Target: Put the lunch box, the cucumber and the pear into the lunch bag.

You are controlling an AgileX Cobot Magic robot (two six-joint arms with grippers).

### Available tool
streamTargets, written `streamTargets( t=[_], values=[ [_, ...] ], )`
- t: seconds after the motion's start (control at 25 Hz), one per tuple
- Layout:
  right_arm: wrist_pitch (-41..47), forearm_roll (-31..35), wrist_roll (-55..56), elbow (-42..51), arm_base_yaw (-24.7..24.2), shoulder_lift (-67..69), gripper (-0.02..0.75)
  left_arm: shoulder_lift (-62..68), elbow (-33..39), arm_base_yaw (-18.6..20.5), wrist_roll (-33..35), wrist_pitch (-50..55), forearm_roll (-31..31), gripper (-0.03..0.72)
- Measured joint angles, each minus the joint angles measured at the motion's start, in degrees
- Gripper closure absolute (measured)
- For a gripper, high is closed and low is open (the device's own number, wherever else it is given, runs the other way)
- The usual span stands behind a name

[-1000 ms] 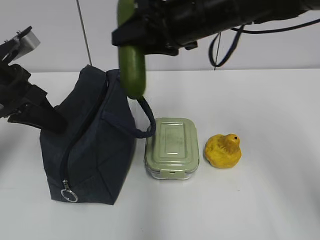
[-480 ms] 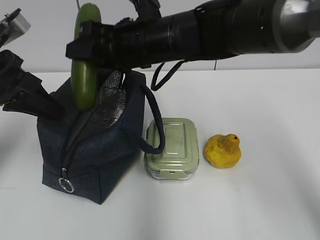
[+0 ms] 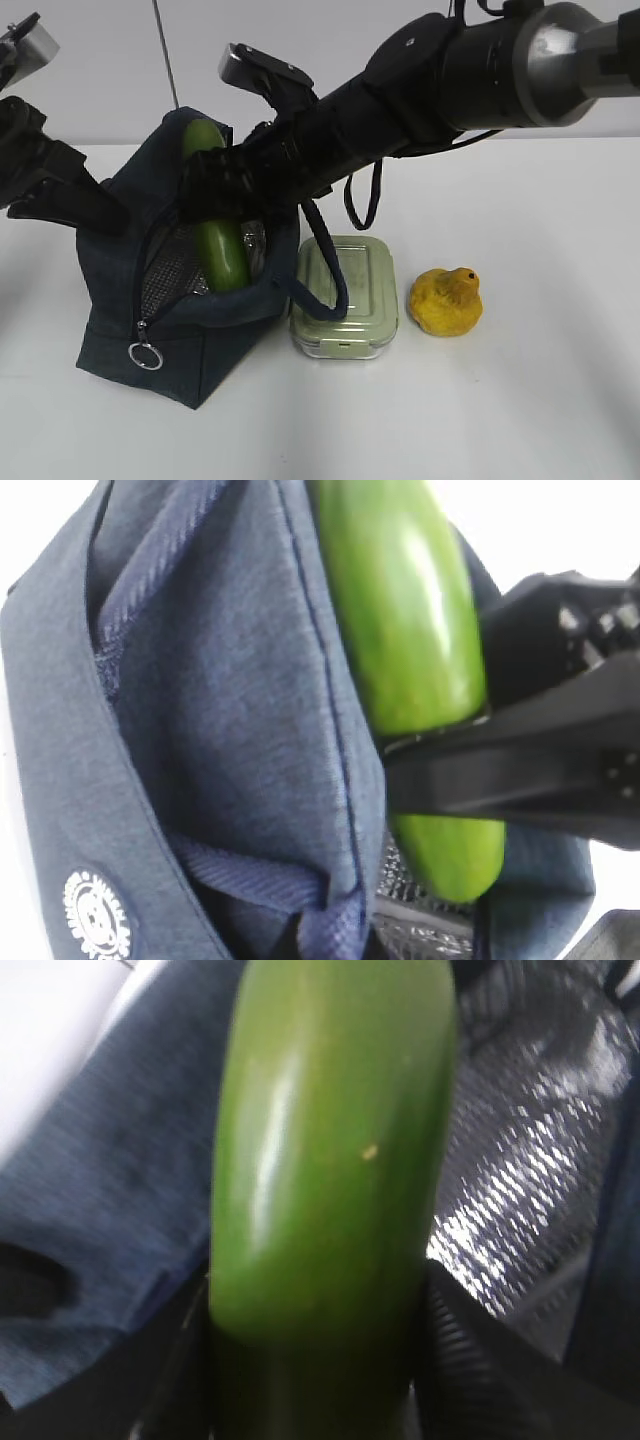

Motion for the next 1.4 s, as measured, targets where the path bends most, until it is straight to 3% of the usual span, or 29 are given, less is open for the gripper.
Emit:
streamTargets(
  t=[0.24, 0.48, 0.56, 0.68, 0.76, 0.96, 1.12, 1.32, 1.4],
  values=[
    [1.6, -11.8, 10.8, -0.1, 0.0, 0.0, 0.357, -0.1, 0.0, -0.1, 0.0, 0.0, -0.7, 0.680],
    [2.4, -12.3, 9.6, -0.1, 0.0, 0.7, 0.346, -0.1, 0.0, -0.1, 0.0, 0.0, -0.9, 0.680],
    [2.8, -11.9, 8.4, -0.2, 0.0, 0.9, 0.302, -0.1, 0.0, -0.1, 0.0, 0.0, -0.9, 0.680],
    [3.7, -11.7, 6.7, -0.2, 0.0, 0.9, 0.165, -0.1, 0.0, -0.1, 0.0, 0.0, -0.9, 0.681],
    [4.0, -11.7, 6.0, -0.2, 0.0, -0.2, 0.130, -0.1, 0.0, -0.1, 0.0, 0.0, -0.9, 0.681],
    [5.5, -14.5, 5.5, -0.2, -0.6, -5.4, 0.158, -0.1, 0.0, -0.1, 0.0, -0.1, -0.5, 0.681],
    [9.3, -27.7, 11.5, -0.2, -1.8, -10.4, 0.179, -0.1, 0.0, -0.1, 0.0, -0.1, -0.3, 0.682],
    [18.3, -54.7, 27.5, -0.2, -3.3, -15.1, 0.181, -0.1, 0.0, -0.1, 0.0, -0.1, -0.1, 0.682],
    [21.6, -61.0, 30.5, -0.2, -3.4, -15.0, 0.181, -0.1, 0.0, -0.1, 0.0, -0.2, -0.1, 0.682]
  ],
)
